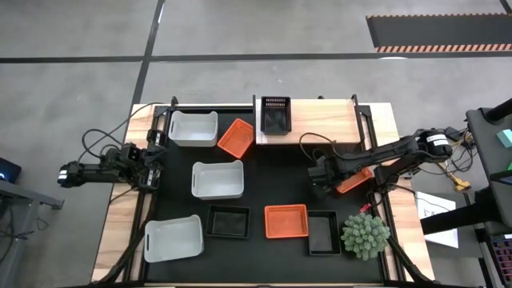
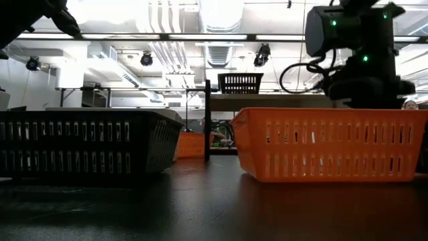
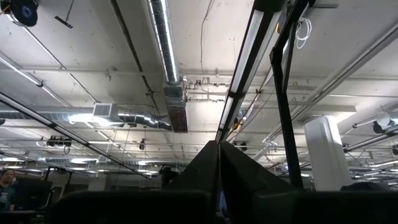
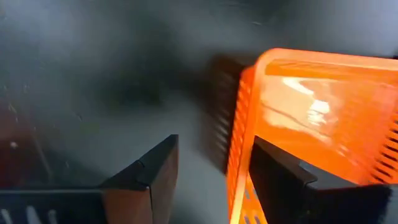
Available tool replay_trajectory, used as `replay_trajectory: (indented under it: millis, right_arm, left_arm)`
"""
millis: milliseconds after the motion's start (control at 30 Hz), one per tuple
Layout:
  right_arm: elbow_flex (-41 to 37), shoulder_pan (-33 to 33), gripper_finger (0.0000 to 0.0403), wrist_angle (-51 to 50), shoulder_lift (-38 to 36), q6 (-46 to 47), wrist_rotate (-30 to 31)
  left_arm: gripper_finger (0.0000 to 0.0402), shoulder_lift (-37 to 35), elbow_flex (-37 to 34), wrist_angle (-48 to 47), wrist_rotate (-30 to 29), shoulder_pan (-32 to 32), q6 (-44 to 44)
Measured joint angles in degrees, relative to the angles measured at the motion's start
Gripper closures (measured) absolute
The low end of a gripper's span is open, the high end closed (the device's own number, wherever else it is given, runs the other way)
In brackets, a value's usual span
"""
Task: Stack baskets on shelf by color
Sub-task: Put the right orange basket on the shelf
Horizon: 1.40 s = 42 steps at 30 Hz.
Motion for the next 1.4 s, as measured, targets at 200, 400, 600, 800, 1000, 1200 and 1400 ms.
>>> replay_trajectory:
  millis: [200,400,600,800,1000,1200,1400]
  right_arm:
    - [-2.9,0.0,0.0254,5.36,0.0,0.2,0.0]
    - [-2.49,0.26,0.0318,5.48,-0.02,-1.4,0.01]
    - [-1.26,0.33,0.0388,5.19,-0.13,-3.93,-1.25]
    - [3.5,1.87,0.0391,4.71,-0.13,-9.26,-1.95]
    - [10.89,6.31,0.0391,3.42,-0.13,-21.16,-2.23]
    - [21.61,11.07,0.0391,0.11,-0.13,-27.0,-4.51]
    - [31.13,15.34,0.0391,0.37,-0.13,-32.4,-1.49]
  left_arm:
    - [0.0402,0.0,0.0,0.0,0.0,0.01,-0.01]
    - [0.0402,0.02,0.0,-0.02,0.0,0.0,-0.11]
    - [0.0402,0.13,0.0,-0.83,0.0,0.0,-0.07]
    - [0.0402,0.13,0.0,-0.95,0.0,0.02,-0.07]
    - [0.0402,0.13,0.0,-0.94,0.0,0.0,-0.07]
    - [0.0402,0.13,0.0,-0.92,0.0,0.01,-0.04]
    - [0.0402,0.13,0.0,-0.91,0.01,0.02,-0.07]
